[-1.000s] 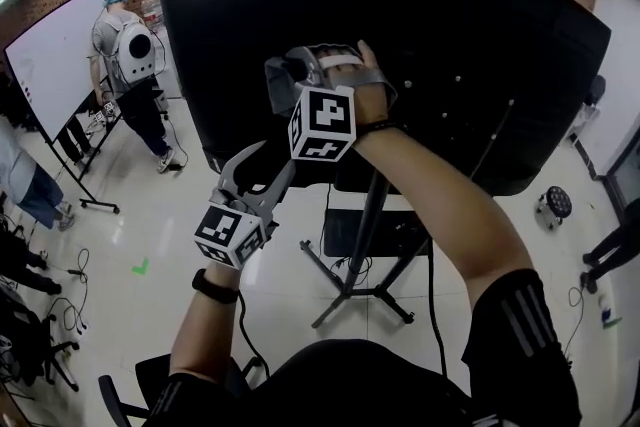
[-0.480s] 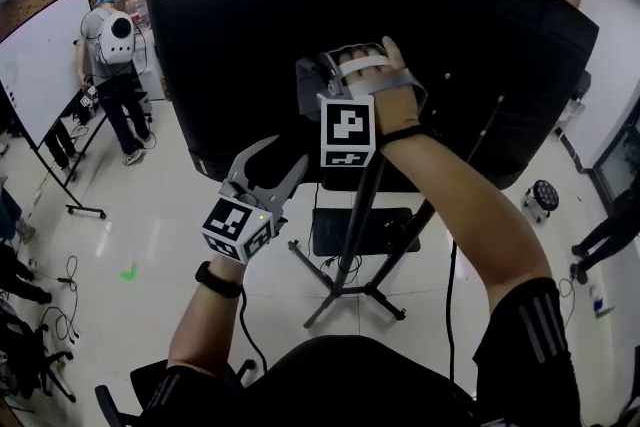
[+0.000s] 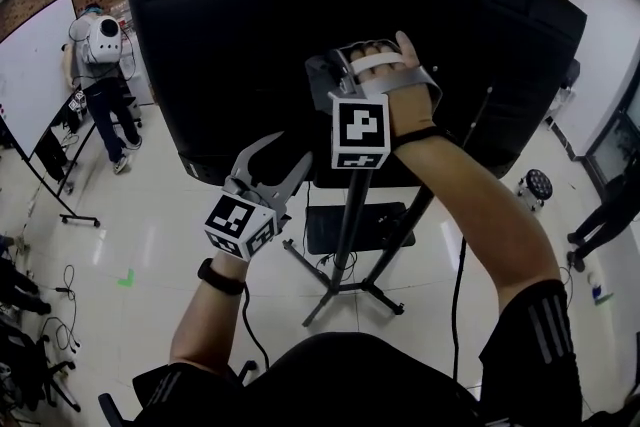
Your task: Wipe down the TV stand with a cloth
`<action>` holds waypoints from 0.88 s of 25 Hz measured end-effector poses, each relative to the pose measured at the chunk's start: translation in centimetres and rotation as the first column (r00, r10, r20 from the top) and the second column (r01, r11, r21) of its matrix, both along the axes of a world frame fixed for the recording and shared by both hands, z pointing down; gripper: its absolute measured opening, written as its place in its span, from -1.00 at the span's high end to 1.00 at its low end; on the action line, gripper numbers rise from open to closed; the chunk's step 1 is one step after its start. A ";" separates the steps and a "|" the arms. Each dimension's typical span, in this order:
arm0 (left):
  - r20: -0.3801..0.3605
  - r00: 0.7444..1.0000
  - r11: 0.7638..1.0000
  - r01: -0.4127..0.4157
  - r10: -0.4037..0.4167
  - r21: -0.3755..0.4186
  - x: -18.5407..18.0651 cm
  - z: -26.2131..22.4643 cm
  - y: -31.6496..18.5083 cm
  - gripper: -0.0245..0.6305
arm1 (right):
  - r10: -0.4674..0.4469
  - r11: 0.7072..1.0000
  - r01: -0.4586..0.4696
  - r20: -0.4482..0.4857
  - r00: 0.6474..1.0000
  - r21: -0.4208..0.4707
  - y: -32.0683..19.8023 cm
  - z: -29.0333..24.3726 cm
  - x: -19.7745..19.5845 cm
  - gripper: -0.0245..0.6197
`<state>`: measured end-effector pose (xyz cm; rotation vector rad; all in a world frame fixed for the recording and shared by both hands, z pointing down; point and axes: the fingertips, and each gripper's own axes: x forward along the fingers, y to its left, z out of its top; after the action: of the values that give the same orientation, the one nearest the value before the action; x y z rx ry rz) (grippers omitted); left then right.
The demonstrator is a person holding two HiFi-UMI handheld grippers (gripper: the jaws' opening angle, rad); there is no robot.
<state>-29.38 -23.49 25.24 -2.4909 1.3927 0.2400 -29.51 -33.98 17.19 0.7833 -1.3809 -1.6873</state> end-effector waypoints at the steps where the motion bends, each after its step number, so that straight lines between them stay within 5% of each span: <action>1: -0.002 1.000 1.000 0.005 -0.005 0.001 -0.3 0.0 0.1 0.31 | -0.038 0.999 0.038 0.029 0.999 -0.018 1.1 -0.2 -0.5 0.87; 5: -0.015 0.999 0.999 0.050 -0.050 -0.002 -2.4 0.3 0.3 0.31 | -0.174 0.981 0.181 0.086 0.981 -0.073 5.1 0.4 -3.8 0.87; 11: -0.022 0.992 0.992 0.123 -0.124 -0.026 -5.5 1.5 0.9 0.32 | -0.241 0.951 0.256 0.103 0.965 -0.173 5.3 4.3 -9.1 0.87; 22: 0.001 0.988 0.984 0.157 -0.157 -0.084 -6.5 3.9 0.7 0.32 | -0.144 0.973 0.147 0.031 0.989 -0.179 1.1 7.8 -9.1 0.87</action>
<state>-35.86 -22.77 29.15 -2.4305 1.6237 0.1593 -38.58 -32.87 25.04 0.6083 -1.6126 -1.6394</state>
